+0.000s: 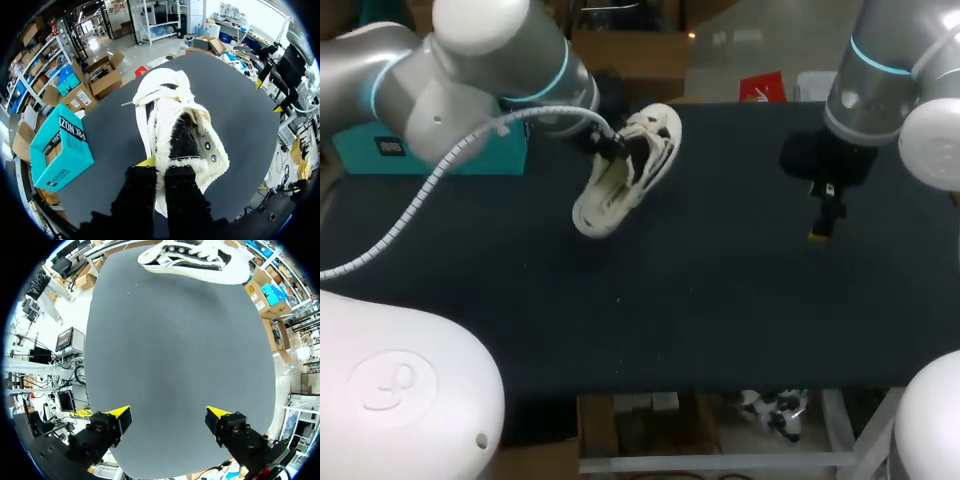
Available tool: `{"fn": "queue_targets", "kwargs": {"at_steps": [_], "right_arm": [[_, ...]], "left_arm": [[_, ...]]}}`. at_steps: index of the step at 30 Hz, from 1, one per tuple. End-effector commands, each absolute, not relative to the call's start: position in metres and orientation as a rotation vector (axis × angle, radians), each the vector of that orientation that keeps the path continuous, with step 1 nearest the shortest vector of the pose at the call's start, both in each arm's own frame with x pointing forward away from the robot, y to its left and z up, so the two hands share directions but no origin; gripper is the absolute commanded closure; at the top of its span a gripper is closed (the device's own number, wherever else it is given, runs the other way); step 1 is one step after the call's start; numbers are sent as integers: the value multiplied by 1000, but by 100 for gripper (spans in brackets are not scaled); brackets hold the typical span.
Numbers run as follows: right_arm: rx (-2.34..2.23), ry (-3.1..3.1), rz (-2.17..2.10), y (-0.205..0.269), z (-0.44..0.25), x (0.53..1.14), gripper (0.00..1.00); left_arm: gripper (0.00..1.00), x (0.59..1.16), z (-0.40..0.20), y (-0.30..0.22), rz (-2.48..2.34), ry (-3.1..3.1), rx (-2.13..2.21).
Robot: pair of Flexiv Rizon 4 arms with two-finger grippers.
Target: Open the shoe tongue, take the insole out of the shoe, put the insole back into the shoe, and pack the shoe into the shoebox
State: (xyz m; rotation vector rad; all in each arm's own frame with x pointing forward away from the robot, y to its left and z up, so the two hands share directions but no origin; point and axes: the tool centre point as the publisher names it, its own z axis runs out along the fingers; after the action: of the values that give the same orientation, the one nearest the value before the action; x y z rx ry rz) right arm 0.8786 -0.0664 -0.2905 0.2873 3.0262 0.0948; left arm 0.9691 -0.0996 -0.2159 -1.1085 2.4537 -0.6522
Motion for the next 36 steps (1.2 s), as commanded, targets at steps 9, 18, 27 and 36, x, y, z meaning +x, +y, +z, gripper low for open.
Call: {"fn": "queue_targets", "kwargs": {"at_steps": [9,18,27,36], "right_arm": [[288,3026,92,-66,-290,879,0],[288,3026,92,-66,-290,879,0],[288,3026,92,-66,-290,879,0],[288,3026,92,-66,-290,879,0]], "left_arm": [[100,998,-89,17,-621,2372,-571],[100,1039,-67,78,-504,2243,-445],[100,1072,-60,126,-487,2197,-485],[100,1093,-80,167,-398,2201,-552]]}}
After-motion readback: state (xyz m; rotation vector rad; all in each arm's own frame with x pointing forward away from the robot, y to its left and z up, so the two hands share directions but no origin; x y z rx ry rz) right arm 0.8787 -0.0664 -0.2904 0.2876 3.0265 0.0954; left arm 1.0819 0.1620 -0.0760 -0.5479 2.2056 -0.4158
